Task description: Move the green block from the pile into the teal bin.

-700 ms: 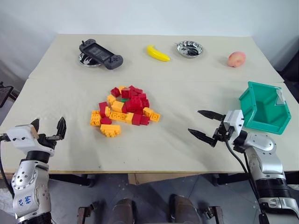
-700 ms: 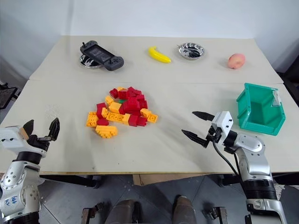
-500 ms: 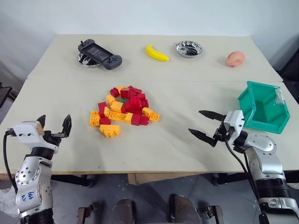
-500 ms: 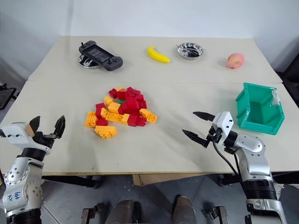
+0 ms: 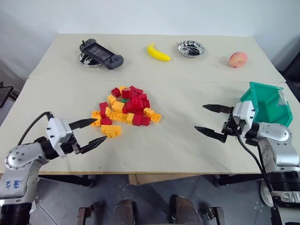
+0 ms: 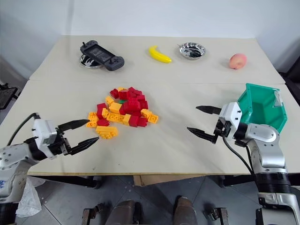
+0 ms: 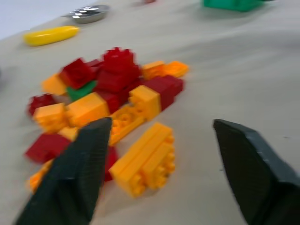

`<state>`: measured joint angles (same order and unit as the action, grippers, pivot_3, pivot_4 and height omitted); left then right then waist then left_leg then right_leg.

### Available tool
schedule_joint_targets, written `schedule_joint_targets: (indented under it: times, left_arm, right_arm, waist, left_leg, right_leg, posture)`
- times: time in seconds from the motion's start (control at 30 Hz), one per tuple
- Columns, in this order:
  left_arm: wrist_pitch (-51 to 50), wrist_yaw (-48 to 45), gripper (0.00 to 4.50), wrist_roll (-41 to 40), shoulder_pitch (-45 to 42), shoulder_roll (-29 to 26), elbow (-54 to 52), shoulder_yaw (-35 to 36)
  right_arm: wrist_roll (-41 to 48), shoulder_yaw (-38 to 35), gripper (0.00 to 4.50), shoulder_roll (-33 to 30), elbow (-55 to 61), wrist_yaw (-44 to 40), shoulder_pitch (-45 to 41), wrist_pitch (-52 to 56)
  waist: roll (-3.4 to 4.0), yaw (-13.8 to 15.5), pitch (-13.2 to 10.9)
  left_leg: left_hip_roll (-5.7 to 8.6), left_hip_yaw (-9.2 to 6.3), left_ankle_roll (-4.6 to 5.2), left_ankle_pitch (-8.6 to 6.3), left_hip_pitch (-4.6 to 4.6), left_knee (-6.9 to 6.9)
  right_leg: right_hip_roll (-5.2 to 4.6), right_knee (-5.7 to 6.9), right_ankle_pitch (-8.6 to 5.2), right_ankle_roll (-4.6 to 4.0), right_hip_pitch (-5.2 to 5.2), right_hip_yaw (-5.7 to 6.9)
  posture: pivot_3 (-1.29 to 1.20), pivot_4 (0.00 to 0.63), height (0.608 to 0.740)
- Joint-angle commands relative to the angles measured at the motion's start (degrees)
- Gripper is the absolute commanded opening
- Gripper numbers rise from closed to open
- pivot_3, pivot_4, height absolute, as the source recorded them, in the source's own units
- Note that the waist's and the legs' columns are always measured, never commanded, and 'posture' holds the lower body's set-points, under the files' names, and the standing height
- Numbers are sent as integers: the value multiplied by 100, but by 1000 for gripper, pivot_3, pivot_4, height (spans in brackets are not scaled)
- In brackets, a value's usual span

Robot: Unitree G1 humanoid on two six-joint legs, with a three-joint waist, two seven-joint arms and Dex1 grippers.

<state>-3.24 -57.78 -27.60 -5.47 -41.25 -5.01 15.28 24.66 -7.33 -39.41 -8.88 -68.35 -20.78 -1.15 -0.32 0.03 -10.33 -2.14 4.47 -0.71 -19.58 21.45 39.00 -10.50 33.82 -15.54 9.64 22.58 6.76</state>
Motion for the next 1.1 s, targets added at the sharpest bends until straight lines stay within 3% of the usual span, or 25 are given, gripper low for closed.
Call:
schedule_joint_targets:
  times: [0.03, 0.17, 0.3, 0.53, 0.7, 0.83, 1.1]
  left_arm:
    - [304, -341, 2322, 261, -421, 86, 441, -450]
    - [383, -222, 1074, 687, -1155, 344, 1070, -962]
    - [194, 45, 37, 882, -2555, 1120, 2274, -1351]
    - [176, 798, 37, 1576, -4473, 1896, 5060, -1559]
    - [591, 2560, 37, 1717, -5542, 2144, 6759, -1046]
    - [841, 3282, 37, 1601, -5880, 2197, 7312, -609]
    - [954, 2744, 37, 1790, -5752, 2124, 7368, -533]
  right_arm:
    - [173, -176, 4500, -29, 276, 37, 106, 78]
    - [207, -212, 4500, 79, 595, 242, 396, 144]
    - [218, -237, 4500, 160, 881, 480, 586, 226]
    - [254, -260, 4500, 248, 1328, 840, 737, 359]
    - [287, -328, 4500, 331, 1733, 1204, 931, 510]
    - [303, -338, 4500, 362, 1958, 1367, 1056, 631]
    - [328, -306, 4500, 387, 2058, 1433, 1120, 687]
  waist:
    - [0, -11, 0]
    - [0, -11, 0]
    - [-4, 82, -1]
    - [-7, 84, -2]
    - [-24, 78, -12]
    - [-24, 58, -12]
    - [-28, 91, -14]
  left_leg:
    - [0, 0, 0, 0, 0, 0]
    - [0, 2, 0, 0, 0, -3]
    - [1, -1, 2, 2, 3, 15]
    - [4, 2, 3, 2, 2, 6]
    - [4, -1, 4, 2, 5, 4]
    - [4, -2, 4, 2, 5, 2]
    - [6, -2, 4, 2, 7, 4]
  right_leg:
    - [0, 0, 0, 0, 0, 0]
    - [2, -1, 0, 0, 1, 0]
    - [2, 2, 3, 6, -8, 2]
    - [4, -7, 4, 8, -7, 3]
    - [3, -10, 4, 9, -7, 7]
    - [3, -9, 5, 9, -7, 6]
    - [3, -9, 5, 9, -7, 7]
  posture:
    - [0, 150, 740]
    - [0, 150, 740]
    - [0, 150, 740]
    - [0, 150, 740]
    - [0, 150, 740]
    - [0, 150, 740]
    - [0, 150, 740]
